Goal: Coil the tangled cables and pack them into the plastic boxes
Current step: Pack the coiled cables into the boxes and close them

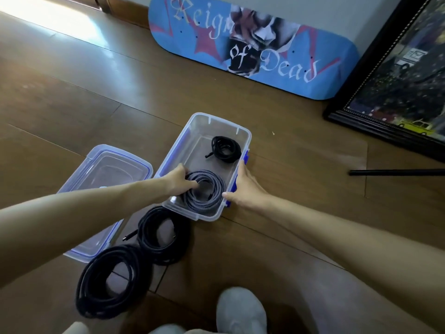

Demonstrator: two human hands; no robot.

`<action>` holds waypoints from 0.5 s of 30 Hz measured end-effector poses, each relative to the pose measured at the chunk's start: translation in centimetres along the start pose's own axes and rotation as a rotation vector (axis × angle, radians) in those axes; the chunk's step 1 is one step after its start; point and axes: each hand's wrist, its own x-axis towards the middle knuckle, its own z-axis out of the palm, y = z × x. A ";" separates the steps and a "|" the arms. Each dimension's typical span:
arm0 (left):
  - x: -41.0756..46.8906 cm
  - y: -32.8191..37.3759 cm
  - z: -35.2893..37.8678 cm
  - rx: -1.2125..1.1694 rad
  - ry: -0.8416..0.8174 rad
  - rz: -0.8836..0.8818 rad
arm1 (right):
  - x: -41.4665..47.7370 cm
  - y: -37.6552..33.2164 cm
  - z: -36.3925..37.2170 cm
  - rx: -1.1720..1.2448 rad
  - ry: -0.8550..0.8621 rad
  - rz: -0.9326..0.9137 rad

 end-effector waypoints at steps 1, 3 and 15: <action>0.2 -0.1 -0.1 0.013 -0.030 -0.013 | 0.0 0.0 0.0 -0.004 0.003 0.001; 0.5 -0.4 0.1 0.071 -0.075 -0.035 | 0.1 -0.1 0.0 -0.002 0.009 0.007; -1.9 -0.2 0.4 0.449 0.088 0.206 | -0.1 -1.7 2.1 -0.027 0.308 0.064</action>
